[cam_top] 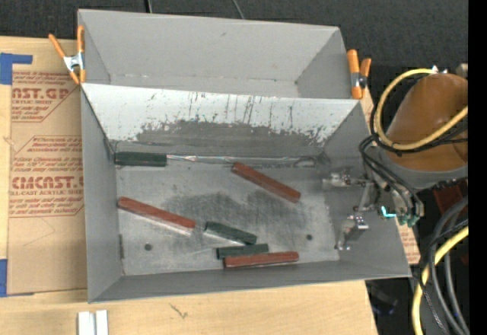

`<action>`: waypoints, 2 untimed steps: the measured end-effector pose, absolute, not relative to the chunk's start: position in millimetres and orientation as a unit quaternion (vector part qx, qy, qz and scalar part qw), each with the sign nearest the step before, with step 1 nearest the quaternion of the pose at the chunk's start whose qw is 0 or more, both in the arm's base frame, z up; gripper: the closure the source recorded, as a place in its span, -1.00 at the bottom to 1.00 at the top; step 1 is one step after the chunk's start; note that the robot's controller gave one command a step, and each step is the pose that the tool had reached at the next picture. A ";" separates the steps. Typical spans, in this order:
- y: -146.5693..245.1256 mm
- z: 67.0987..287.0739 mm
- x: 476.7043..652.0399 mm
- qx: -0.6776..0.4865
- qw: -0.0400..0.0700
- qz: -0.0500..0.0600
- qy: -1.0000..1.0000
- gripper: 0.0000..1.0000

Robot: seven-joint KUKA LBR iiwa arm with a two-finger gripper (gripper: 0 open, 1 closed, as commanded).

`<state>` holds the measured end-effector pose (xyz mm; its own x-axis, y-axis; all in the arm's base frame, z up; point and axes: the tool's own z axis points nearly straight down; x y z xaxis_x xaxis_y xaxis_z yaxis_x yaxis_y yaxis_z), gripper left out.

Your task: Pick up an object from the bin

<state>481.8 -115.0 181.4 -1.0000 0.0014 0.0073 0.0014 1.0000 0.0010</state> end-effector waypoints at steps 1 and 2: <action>-114.5 185.5 483.8 0.000 0.000 0.000 -1.000 -1.00; -93.2 83.3 548.3 -0.082 -0.002 0.000 -0.997 1.00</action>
Offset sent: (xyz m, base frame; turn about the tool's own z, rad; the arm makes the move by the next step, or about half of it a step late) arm 0.0650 0.0210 -0.0990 0.1637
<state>548.3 -93.2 83.3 -0.9865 0.1634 -0.0047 0.1634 0.9866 0.0006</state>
